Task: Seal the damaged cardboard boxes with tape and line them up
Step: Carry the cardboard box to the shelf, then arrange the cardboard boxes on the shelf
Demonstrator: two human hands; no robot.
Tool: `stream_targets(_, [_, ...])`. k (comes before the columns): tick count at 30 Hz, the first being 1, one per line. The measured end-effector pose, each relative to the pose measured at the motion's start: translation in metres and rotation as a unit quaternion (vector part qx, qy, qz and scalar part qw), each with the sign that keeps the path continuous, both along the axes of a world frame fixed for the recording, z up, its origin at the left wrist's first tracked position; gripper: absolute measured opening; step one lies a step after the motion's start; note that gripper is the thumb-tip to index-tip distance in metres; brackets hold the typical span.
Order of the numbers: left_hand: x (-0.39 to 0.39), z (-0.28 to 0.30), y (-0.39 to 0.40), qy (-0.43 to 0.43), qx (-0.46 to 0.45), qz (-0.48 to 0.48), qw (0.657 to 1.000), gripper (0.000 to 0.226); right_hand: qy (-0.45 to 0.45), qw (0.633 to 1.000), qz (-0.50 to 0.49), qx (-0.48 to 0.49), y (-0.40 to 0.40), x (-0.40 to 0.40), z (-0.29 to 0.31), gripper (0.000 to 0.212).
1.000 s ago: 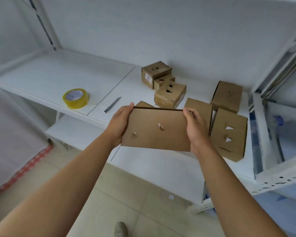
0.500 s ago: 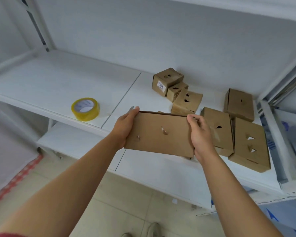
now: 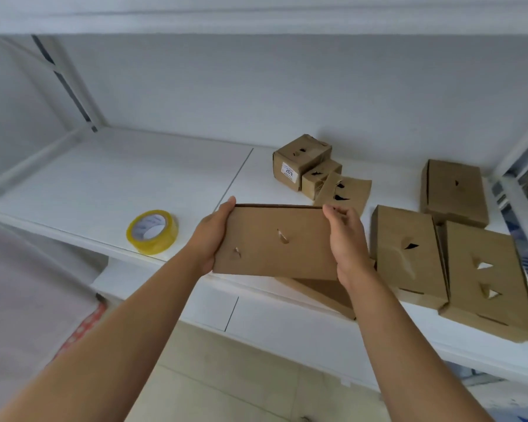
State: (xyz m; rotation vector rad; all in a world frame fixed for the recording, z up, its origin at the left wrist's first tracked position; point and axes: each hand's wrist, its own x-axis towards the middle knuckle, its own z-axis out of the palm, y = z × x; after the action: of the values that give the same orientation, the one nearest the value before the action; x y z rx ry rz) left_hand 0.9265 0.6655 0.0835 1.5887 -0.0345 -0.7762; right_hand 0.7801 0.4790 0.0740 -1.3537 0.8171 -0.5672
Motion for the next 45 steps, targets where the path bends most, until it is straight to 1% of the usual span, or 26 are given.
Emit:
stream_targets(2, [0.008, -0.002, -0.003, 0.009, -0.003, -0.004, 1.0, 0.055, -0.005, 1.0, 0.002, 0.006, -0.004, 0.004, 0.002, 0.021])
stream_targets(6, [0.027, -0.01, -0.006, 0.028, -0.02, -0.005, 0.999, 0.05, 0.001, 0.999, 0.045, 0.022, -0.01, 0.012, 0.0, 0.023])
stream_targets(9, [0.048, -0.016, -0.003, 0.059, -0.045, 0.021, 0.997, 0.052, 0.008, 0.998, 0.054, 0.034, -0.007, 0.027, -0.001, 0.026])
stream_targets(12, [0.076, -0.02, 0.003, 0.091, -0.087, 0.044, 0.991, 0.055, 0.005, 0.998, 0.034, 0.051, 0.008, 0.05, -0.002, 0.033])
stream_targets(14, [0.098, -0.022, 0.007, 0.102, -0.128, 0.07, 0.984, 0.053, -0.001, 0.998, 0.007, 0.067, 0.022, 0.067, -0.004, 0.039])
stream_targets(16, [0.118, -0.023, 0.011, 0.11, -0.151, 0.097, 0.978, 0.044, 0.007, 0.998, -0.009, 0.058, 0.036, 0.084, -0.005, 0.042])
stream_targets(19, [0.144, -0.028, 0.016, 0.123, -0.159, 0.109, 0.974, 0.034, 0.027, 0.999, -0.013, 0.036, 0.052, 0.109, -0.008, 0.042])
stream_targets(21, [0.156, -0.032, 0.016, 0.132, -0.157, 0.117, 0.972, 0.031, 0.076, 0.997, -0.001, -0.011, 0.063, 0.124, -0.012, 0.038])
stream_targets(22, [0.161, -0.034, 0.015, 0.132, -0.154, 0.121, 0.972, 0.03, 0.117, 0.991, 0.021, -0.054, 0.069, 0.13, -0.016, 0.035])
stream_targets(23, [0.166, -0.036, 0.014, 0.127, -0.149, 0.123, 0.973, 0.03, 0.168, 0.978, 0.059, -0.111, 0.075, 0.137, -0.02, 0.033])
stream_targets(24, [0.169, -0.038, 0.013, 0.118, -0.142, 0.124, 0.975, 0.032, 0.223, 0.953, 0.109, -0.173, 0.084, 0.145, -0.026, 0.033])
stream_targets(26, [0.174, -0.043, 0.012, 0.103, -0.131, 0.127, 0.978, 0.036, 0.313, 0.885, 0.198, -0.283, 0.102, 0.16, -0.039, 0.035])
stream_targets(28, [0.176, -0.047, 0.011, 0.099, -0.123, 0.13, 0.979, 0.035, 0.381, 0.825, 0.224, -0.353, 0.116, 0.172, -0.05, 0.04])
stream_targets(30, [0.177, -0.052, 0.011, 0.083, -0.1, 0.125, 0.983, 0.03, 0.425, 0.788, 0.218, -0.388, 0.124, 0.179, -0.058, 0.05])
stream_targets(32, [0.178, -0.057, 0.011, 0.07, -0.085, 0.119, 0.987, 0.025, 0.444, 0.772, 0.213, -0.402, 0.128, 0.181, -0.063, 0.057])
stream_targets(34, [0.176, -0.063, 0.009, 0.073, -0.082, 0.108, 0.988, 0.024, 0.465, 0.76, 0.21, -0.403, 0.129, 0.179, -0.063, 0.06])
stream_targets(35, [0.175, -0.066, 0.008, 0.07, -0.073, 0.097, 0.99, 0.022, 0.471, 0.756, 0.209, -0.403, 0.128, 0.177, -0.063, 0.057])
stream_targets(36, [0.174, -0.067, 0.007, 0.058, -0.053, 0.081, 0.994, 0.02, 0.475, 0.756, 0.208, -0.399, 0.127, 0.174, -0.061, 0.048])
stream_targets(37, [0.172, -0.069, 0.005, 0.034, -0.022, 0.057, 0.998, 0.02, 0.48, 0.756, 0.208, -0.393, 0.125, 0.17, -0.059, 0.038])
stream_targets(39, [0.168, -0.075, 0.001, -0.049, 0.063, -0.013, 0.997, 0.027, 0.5, 0.747, 0.217, -0.381, 0.122, 0.163, -0.056, 0.032])
stream_targets(41, [0.164, -0.078, -0.002, -0.14, 0.142, -0.078, 0.977, 0.036, 0.515, 0.736, 0.23, -0.375, 0.115, 0.157, -0.052, 0.031])
stream_targets(42, [0.163, -0.078, -0.004, -0.17, 0.169, -0.095, 0.966, 0.038, 0.514, 0.735, 0.23, -0.378, 0.11, 0.155, -0.049, 0.029])
stream_targets(45, [0.162, -0.079, -0.008, -0.218, 0.207, -0.119, 0.946, 0.037, 0.477, 0.761, 0.176, -0.403, 0.084, 0.148, -0.037, 0.01])
